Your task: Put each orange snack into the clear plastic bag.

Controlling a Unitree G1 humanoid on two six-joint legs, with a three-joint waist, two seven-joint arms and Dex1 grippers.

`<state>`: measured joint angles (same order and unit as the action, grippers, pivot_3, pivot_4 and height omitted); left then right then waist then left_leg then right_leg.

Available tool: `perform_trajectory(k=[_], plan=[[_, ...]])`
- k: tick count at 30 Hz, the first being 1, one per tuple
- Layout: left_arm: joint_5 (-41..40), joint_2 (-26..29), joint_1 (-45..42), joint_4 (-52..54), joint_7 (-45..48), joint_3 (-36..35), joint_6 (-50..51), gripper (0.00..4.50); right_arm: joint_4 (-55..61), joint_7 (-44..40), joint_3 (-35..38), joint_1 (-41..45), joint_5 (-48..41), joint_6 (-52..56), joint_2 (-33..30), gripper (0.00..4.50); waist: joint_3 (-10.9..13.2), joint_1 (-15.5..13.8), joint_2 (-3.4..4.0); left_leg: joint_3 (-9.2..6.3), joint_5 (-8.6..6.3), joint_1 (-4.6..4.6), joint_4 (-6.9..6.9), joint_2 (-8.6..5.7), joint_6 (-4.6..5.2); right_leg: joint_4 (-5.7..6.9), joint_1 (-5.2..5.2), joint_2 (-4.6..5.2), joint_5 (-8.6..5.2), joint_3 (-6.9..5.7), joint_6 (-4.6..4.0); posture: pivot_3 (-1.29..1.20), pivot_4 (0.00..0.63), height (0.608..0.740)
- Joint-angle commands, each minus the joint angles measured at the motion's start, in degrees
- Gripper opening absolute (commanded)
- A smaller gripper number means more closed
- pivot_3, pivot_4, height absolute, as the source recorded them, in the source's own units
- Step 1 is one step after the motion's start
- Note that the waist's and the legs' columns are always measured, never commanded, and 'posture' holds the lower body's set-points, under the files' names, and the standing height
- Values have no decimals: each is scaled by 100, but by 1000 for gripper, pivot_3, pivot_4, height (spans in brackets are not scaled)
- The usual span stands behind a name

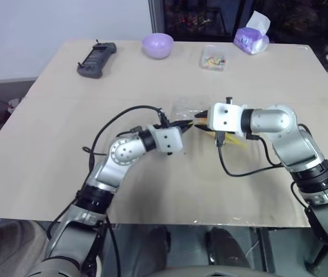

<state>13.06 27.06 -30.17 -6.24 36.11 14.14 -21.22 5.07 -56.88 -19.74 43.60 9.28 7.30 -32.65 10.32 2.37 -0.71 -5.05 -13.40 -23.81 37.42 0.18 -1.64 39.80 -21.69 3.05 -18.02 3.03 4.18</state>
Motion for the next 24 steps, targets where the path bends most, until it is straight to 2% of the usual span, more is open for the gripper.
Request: perform_trajectory(k=[1,4,16,24], plan=[[-63,4,19,134,-5,-6,-96,0,127,19,65,7,-29,-15,4,830,0,0,0,0,0,0,0,0,0,0,0,0,0,0,0,0,150,740],[-65,4,10,128,-2,-5,-101,0,135,15,65,1,-27,-15,2,86,0,0,0,0,0,0,0,0,0,0,0,0,0,0,0,0,150,740],[49,31,-51,4,-92,-48,-86,0,93,44,89,10,27,-45,-37,86,0,0,0,0,0,0,0,0,0,0,0,0,0,0,0,0,150,740],[776,236,-232,-461,-638,-168,415,0,4,76,146,-29,132,-70,-185,86,0,-1,0,0,0,0,0,0,0,0,0,0,0,0,0,0,150,740]])
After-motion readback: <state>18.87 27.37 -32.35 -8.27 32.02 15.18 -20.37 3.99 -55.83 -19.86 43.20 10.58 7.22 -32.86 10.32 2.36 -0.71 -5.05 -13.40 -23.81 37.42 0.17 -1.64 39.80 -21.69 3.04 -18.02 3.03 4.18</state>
